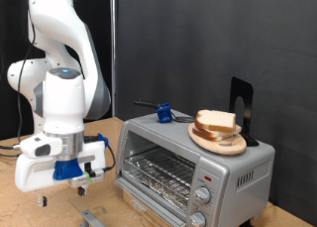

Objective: Make a piece of toast with the oven

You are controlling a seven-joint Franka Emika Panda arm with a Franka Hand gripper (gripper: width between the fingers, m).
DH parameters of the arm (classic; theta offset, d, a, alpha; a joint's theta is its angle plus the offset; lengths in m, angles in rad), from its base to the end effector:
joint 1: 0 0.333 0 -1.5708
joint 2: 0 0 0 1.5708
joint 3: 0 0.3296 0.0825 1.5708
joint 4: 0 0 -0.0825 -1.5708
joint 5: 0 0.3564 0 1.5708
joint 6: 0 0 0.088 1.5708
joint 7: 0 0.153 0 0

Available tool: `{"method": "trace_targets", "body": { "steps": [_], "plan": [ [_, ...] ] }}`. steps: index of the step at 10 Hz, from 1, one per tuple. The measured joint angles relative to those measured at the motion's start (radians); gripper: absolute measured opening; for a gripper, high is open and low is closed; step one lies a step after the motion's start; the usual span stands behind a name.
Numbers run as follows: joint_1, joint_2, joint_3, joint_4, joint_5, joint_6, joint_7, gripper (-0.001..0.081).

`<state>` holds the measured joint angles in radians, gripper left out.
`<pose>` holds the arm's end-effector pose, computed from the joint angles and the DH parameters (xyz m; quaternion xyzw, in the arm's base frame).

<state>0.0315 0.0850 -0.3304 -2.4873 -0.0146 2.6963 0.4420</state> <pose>0.4568 -0.1421 0.2600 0.9329 -0.3539 0.0652 0.0126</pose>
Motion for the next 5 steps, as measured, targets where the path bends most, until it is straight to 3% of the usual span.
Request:
{"method": "trace_targets", "body": {
  "steps": [2,3,5],
  "plan": [
    [-0.020,-0.087,-0.004,-0.036,0.307,-0.072,-0.278,0.0808],
    [-0.028,-0.130,-0.018,-0.036,0.412,-0.148,-0.380,0.0808],
    [-0.041,-0.211,-0.060,-0.015,0.517,-0.346,-0.515,0.0808]
  ]
}}
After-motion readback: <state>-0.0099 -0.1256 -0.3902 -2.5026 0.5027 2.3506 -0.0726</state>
